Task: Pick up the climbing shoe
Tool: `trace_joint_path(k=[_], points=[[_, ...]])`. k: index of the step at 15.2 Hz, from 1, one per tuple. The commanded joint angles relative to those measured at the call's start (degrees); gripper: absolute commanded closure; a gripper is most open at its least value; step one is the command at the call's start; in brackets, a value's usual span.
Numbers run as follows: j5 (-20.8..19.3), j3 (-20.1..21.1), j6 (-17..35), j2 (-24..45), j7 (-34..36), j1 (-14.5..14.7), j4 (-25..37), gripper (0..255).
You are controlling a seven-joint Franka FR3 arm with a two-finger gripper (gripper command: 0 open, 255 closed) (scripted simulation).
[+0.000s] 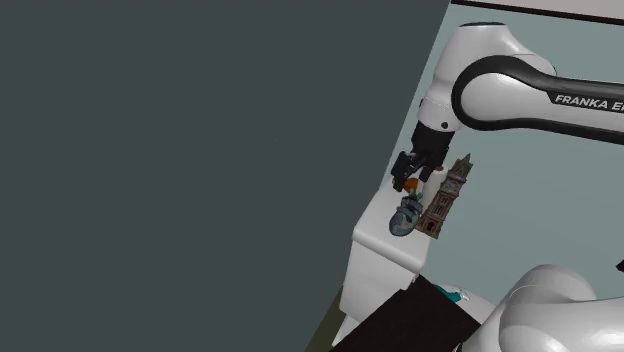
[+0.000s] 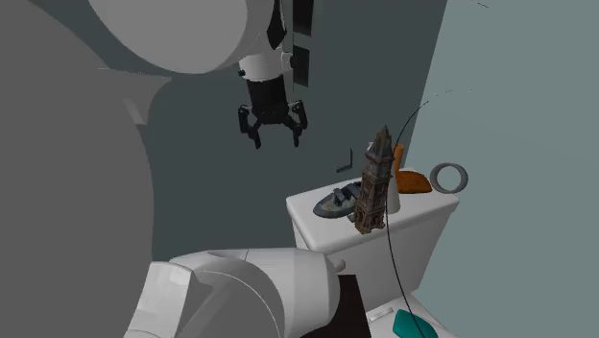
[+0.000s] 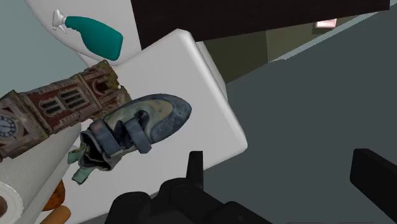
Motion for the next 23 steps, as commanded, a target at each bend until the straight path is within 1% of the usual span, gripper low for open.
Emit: trace_joint_path(k=[1,7,12,16,20,21,23], points=[[0.0,0.0,0.0,0.0,0.0,0.0,0.0,0],[-7.22,7.19,12.55,6.18,20.31,-8.8,-5.9,0],[-15.53,13.0,19.66,13.69,39.39,-17.75,-7.4,0],[-23.55,17.09,22.16,20.42,55.84,-25.32,-6.63,0],[-31.85,19.86,21.53,27.27,72.46,-32.07,-4.61,0],[-33.12,20.12,21.17,28.35,75.07,-33.0,-4.21,0],[-34.03,20.23,22.21,29.43,76.45,-33.17,-4.74,0]])
